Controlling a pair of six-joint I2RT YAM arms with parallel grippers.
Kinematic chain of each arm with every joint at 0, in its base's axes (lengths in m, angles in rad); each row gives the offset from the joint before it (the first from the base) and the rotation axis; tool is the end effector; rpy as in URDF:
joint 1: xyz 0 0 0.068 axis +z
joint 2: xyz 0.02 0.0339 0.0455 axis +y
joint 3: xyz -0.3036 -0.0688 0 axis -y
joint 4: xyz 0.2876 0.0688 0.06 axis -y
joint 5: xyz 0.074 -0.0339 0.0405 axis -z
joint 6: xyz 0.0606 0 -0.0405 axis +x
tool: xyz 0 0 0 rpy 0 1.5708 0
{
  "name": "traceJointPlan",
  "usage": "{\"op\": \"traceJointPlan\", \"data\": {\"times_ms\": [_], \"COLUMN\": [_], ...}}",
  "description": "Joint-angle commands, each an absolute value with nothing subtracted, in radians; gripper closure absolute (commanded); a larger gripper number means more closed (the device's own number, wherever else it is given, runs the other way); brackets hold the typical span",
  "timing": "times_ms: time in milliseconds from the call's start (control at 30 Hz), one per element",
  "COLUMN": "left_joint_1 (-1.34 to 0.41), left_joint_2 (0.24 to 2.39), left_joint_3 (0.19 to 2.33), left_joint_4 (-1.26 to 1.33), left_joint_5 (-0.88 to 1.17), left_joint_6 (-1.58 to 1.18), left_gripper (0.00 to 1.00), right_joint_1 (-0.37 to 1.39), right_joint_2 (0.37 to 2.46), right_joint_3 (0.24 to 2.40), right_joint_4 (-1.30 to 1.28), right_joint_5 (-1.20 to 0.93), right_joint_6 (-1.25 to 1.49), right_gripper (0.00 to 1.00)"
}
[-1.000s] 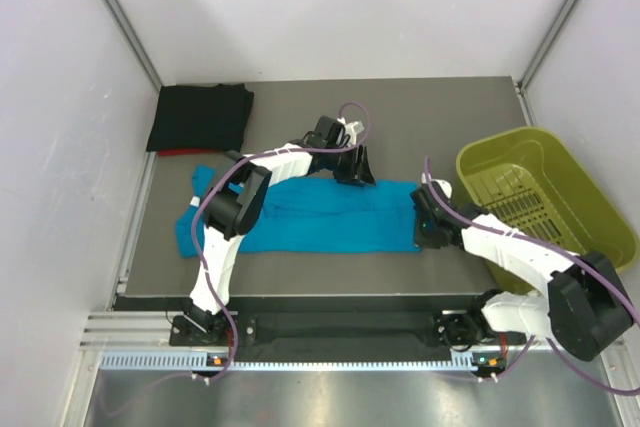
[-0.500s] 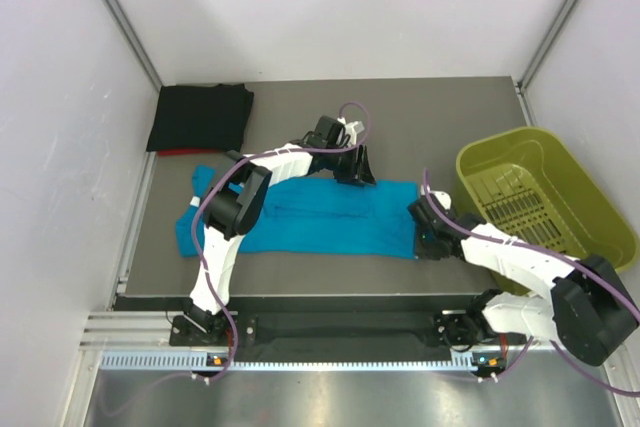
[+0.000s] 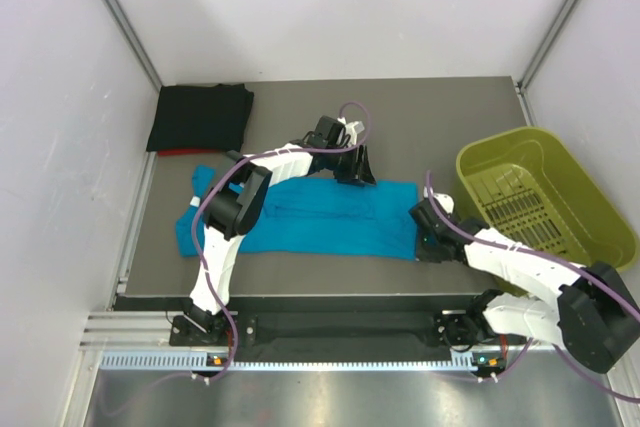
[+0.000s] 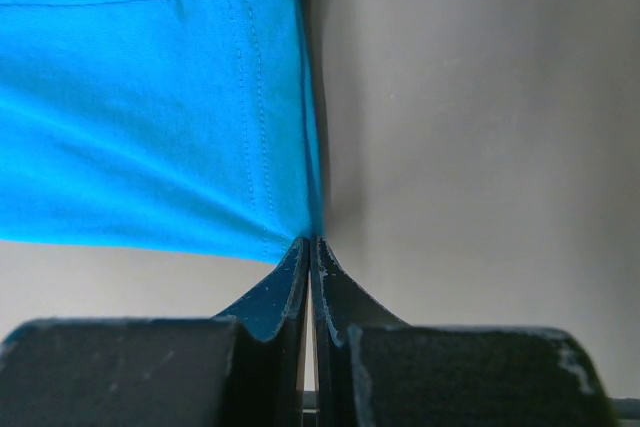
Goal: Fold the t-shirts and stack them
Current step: Fold the tshirt
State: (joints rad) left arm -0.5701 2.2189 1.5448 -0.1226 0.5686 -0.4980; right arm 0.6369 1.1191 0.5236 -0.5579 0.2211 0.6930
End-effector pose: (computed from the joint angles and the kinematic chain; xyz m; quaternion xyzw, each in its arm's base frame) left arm 0.4478 -0.3259 0.1335 0.1378 0.8845 -0.4080 0.1796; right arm 0.1793 0.1161 0.1533 0.0501 0.9713 0.0421 0.2286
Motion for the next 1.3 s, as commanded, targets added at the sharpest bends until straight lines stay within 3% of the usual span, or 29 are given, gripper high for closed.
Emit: {"op": "traceJointPlan", "data": {"times_ms": [0,300,467,633,867,1000,1100,1267], "left_joint_1": [-0.565,-0.563,-0.565,-0.565,-0.565,-0.564,-0.563,-0.565], "left_joint_2": [2.275,2.273,2.269,2.26,2.256,2.26,2.266,2.27], "left_joint_3": [1.546,1.549,1.543,1.529,1.526,1.525,1.529,1.529], "left_joint_4": [-0.149,-0.147,-0.146,-0.137,-0.132,-0.13,-0.13,-0.132], "left_joint_5": [0.483,0.489,0.492,0.495,0.497,0.495,0.494,0.486], "left_joint_6": [-0.454,-0.457,-0.463,-0.468,-0.471,-0.472,-0.472,-0.472], "left_gripper": [0.46,0.46,0.46,0.46,0.46,0.46,0.46,0.46], "right_joint_1": [0.655,0.66,0.657,0.62,0.591,0.586,0.584,0.584], "right_joint_2": [1.094,1.052,1.091,1.178,1.265,1.281,1.272,1.211], "right_joint_3": [0.497,0.505,0.584,0.647,0.66,0.638,0.617,0.574], "right_joint_4": [-0.574,-0.58,-0.607,-0.572,-0.517,-0.491,-0.485,-0.498], "right_joint_5": [0.236,0.261,0.31,0.319,0.302,0.292,0.284,0.287], "right_joint_6": [0.724,0.738,0.707,0.66,0.629,0.629,0.638,0.652], "right_gripper": [1.0,1.0,0.74,0.69,0.73,0.81,1.0,1.0]}}
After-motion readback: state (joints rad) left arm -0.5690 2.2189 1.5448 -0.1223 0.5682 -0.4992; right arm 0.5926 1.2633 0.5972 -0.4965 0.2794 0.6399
